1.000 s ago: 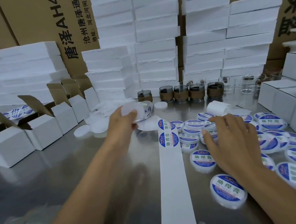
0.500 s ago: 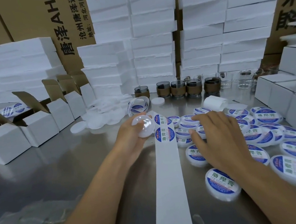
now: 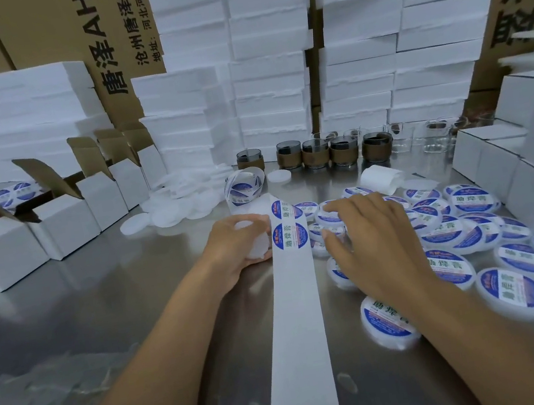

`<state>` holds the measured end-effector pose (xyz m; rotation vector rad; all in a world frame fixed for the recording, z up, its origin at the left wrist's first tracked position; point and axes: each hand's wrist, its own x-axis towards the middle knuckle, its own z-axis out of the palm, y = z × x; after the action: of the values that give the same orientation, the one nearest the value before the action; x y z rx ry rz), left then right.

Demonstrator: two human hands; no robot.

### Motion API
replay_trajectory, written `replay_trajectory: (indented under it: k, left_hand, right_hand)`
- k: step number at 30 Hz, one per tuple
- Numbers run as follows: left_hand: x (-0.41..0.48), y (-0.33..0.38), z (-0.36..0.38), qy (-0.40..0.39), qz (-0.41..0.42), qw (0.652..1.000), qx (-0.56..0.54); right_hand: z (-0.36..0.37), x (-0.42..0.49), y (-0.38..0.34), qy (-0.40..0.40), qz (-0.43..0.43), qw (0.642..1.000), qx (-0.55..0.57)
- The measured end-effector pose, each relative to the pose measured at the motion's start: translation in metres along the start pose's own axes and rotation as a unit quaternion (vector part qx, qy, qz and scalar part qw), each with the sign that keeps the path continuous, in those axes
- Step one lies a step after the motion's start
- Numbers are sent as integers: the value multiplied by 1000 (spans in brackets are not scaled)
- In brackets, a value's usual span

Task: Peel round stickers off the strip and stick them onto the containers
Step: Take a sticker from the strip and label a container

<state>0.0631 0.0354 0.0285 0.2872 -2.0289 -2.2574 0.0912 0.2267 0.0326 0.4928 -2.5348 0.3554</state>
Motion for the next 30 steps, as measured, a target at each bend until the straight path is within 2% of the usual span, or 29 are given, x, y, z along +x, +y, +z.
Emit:
replay_trajectory:
  k: [3, 6, 12, 16, 21, 25, 30]
  left_hand:
    - [-1, -4, 6, -49, 1, 998, 36]
    - [-1, -6, 9, -43, 16, 998, 52]
    - [-6, -4, 13, -114, 36, 991, 55]
    - [-12, 0, 17, -156, 61, 984, 54]
    - [-16, 3, 19, -188, 65, 977, 72]
    - [-16, 3, 19, -170, 61, 981, 77]
    - [-13, 1, 20, -134, 76, 983, 102]
  right_hand:
    - [2, 0, -4, -16, -32, 999, 24]
    - [3, -2, -4, -26, -49, 998, 37]
    - [3, 1, -4, -2, -46, 998, 37]
    - [4, 1, -3, 41, -28, 998, 44]
    - [5, 1, -2, 30, 3, 998, 56]
    - [6, 1, -1, 48, 8, 997, 54]
    - [7, 1, -1, 31, -4, 998, 53]
